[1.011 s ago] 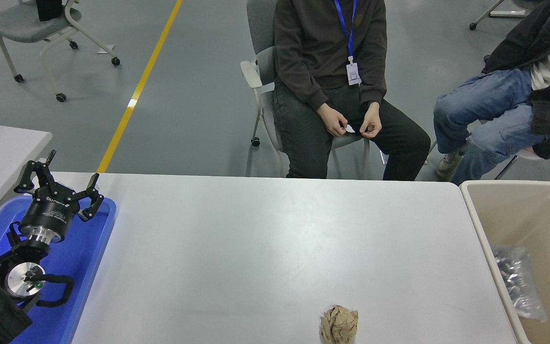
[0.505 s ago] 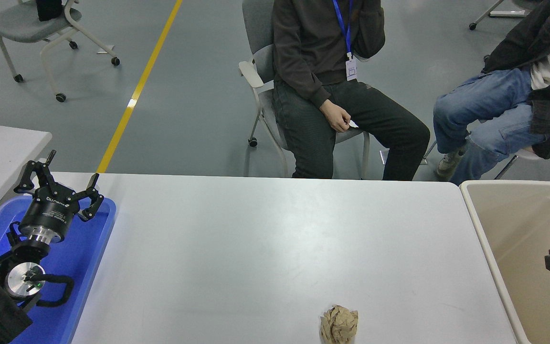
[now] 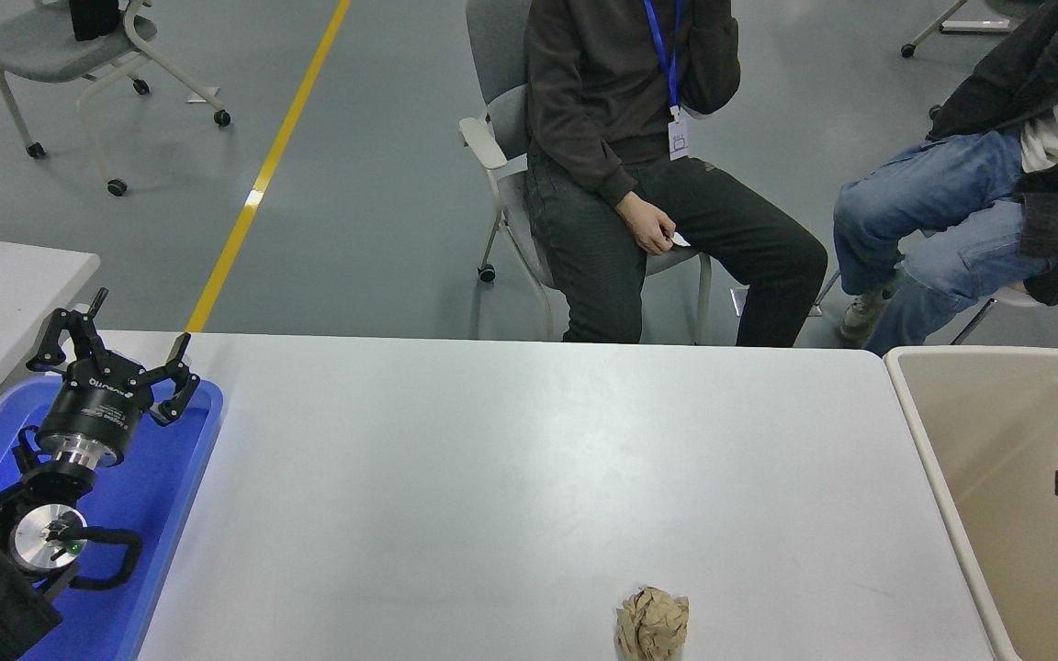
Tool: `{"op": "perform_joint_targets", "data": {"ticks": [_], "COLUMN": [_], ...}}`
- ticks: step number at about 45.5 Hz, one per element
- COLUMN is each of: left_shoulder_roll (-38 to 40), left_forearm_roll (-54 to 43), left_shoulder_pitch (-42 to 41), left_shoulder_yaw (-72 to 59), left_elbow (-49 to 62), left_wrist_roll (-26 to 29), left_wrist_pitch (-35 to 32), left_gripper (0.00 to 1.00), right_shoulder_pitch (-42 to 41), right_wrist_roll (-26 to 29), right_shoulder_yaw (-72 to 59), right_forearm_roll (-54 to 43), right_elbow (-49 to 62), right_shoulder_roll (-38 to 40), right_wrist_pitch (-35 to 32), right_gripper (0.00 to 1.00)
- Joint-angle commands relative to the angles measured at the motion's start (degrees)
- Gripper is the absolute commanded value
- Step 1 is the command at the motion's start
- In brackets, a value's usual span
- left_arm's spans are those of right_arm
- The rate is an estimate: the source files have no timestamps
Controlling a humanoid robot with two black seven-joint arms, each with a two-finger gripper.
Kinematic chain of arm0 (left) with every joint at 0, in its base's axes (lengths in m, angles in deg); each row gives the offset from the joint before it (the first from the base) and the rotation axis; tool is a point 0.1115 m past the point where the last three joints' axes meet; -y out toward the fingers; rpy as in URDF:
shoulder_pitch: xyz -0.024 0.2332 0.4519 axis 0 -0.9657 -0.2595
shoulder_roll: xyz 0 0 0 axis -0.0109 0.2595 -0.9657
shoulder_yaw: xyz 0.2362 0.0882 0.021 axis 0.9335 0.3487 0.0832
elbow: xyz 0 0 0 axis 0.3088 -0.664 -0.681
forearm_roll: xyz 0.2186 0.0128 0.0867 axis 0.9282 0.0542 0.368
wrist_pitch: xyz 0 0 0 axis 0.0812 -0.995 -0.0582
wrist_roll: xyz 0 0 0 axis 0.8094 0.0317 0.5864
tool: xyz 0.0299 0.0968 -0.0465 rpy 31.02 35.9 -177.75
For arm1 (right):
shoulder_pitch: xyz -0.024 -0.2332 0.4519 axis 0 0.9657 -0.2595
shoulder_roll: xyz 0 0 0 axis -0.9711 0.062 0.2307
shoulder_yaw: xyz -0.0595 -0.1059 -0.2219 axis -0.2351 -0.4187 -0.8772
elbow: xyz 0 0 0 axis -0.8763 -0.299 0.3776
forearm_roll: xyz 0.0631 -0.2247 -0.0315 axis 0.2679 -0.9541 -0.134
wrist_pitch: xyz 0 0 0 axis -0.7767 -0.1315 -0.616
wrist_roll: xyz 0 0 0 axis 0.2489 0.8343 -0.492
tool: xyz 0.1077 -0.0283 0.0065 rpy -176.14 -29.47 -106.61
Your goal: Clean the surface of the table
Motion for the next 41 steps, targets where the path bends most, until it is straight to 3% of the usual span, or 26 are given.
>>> {"op": "perform_joint_targets", "data": {"ticks": [1, 10, 20, 41], "left_shoulder_roll": [0.00, 0.00, 0.00, 0.00], "left_forearm_roll": [0.00, 0.00, 0.00, 0.00], "left_shoulder_pitch": [0.00, 0.00, 0.00, 0.00], "left_shoulder_yaw": [0.00, 0.00, 0.00, 0.00], "left_elbow": [0.00, 0.00, 0.00, 0.00], "left_wrist_roll": [0.00, 0.00, 0.00, 0.00], "left_wrist_pitch": [0.00, 0.00, 0.00, 0.00], "left_gripper": [1.00, 1.00, 1.00, 1.00], "right_shoulder_pitch": [-2.32, -3.46, -2.32, 12.35], "right_wrist_roll": [2.36, 7.20, 17.04, 17.75], "right_shoulder_yaw": [15.80, 30.93, 48.59, 82.52], "right_forearm_roll": [3.11, 3.28, 3.28, 11.54], "right_elbow": [-5.82, -14.42, -27.26, -51.61], "right_shoulder_roll": [1.70, 3.10, 7.23, 5.40], "right_wrist_pitch": [-1.09, -4.43, -4.17, -4.95], "right_gripper": [0.98, 0.97, 0.97, 0.97]}}
